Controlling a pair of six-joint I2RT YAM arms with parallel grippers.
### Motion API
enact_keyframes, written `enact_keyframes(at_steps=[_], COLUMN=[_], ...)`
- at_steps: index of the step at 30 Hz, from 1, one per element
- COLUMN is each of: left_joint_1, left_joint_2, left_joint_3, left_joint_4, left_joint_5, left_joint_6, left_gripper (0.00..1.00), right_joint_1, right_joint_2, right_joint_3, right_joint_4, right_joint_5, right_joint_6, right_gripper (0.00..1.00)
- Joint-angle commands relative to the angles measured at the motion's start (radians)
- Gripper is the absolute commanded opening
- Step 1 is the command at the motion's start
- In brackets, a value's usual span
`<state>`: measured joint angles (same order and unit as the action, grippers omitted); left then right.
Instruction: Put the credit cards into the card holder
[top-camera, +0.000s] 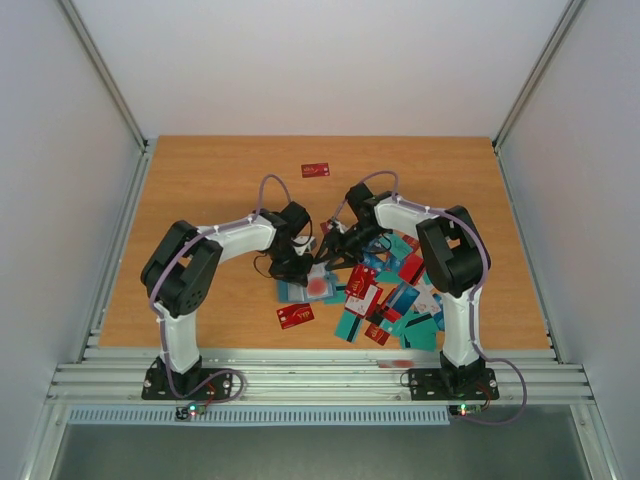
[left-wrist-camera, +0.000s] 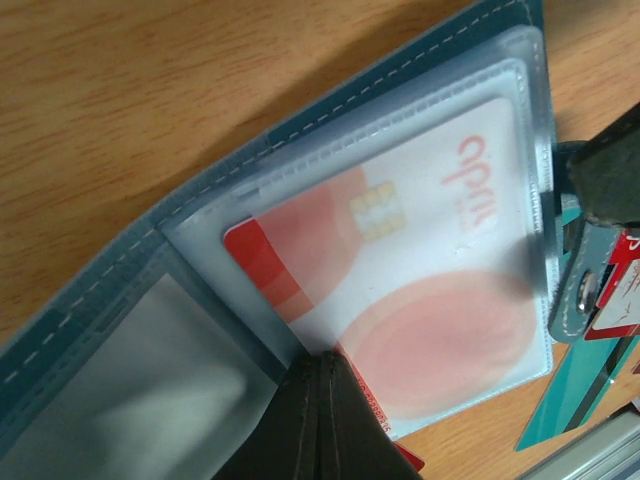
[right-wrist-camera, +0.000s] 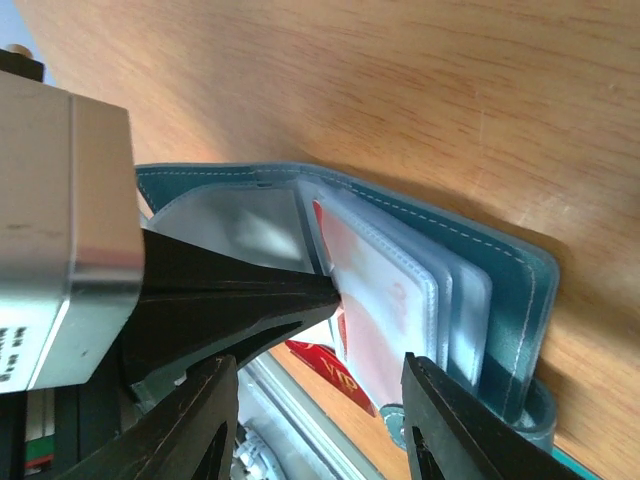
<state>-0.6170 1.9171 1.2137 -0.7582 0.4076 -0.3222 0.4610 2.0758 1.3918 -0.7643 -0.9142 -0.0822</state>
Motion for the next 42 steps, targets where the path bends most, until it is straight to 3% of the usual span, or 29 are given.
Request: enact_keyframes(at_steps=[1, 9, 42], left_joint_1=[-0.005, -0.007, -0.009], left_joint_2=[0.048, 0.057, 0.03], left_joint_3=[-0.006, -0.009, 0.006], left_joint_4=[0.026, 0.031, 0.035], left_joint_5=[-0.015, -0.019, 0.013], left_joint_6=[0.023, 0.023, -0.017], left_gripper=[0.0, 0.0, 0.0], right_joint_1=[-0.003, -0.002, 0.03], right_joint_2=[0.021, 0.016, 0.019], right_joint_3=[-0.005, -0.016, -0.039], right_joint_4=[-0.001, -0.029, 0.053], right_joint_5=[0.008, 0.066, -0.092], right_joint_6=[-0.017, -0.046, -0.016], right_gripper=[0.47, 0.48, 0.48])
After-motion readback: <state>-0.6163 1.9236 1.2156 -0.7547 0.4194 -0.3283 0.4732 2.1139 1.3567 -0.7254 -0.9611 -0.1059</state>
